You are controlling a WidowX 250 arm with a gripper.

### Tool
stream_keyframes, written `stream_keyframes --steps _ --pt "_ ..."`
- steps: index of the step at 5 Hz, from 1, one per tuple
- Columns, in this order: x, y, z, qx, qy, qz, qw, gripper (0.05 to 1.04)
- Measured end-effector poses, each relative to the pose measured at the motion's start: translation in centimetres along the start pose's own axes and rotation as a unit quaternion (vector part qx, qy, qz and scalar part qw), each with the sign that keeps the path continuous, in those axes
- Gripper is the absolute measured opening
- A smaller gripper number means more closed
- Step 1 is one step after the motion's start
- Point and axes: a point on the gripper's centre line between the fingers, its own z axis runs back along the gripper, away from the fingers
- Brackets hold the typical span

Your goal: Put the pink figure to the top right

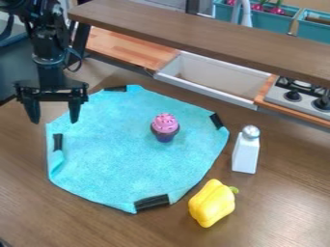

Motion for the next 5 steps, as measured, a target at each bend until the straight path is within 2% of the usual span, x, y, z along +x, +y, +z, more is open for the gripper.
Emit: stream_keyframes --steps 2,4,5 --pt "-0.9 0.6 -2.5 0.008 0.040 0.010 0.9991 1.000" --pt "-1.2 -2.3 -2.1 -0.028 0.023 -0.042 0.9985 1.000" --pt "-0.9 -3.9 -0.1 -0.055 -0.002 -0.068 0.9961 1.000"
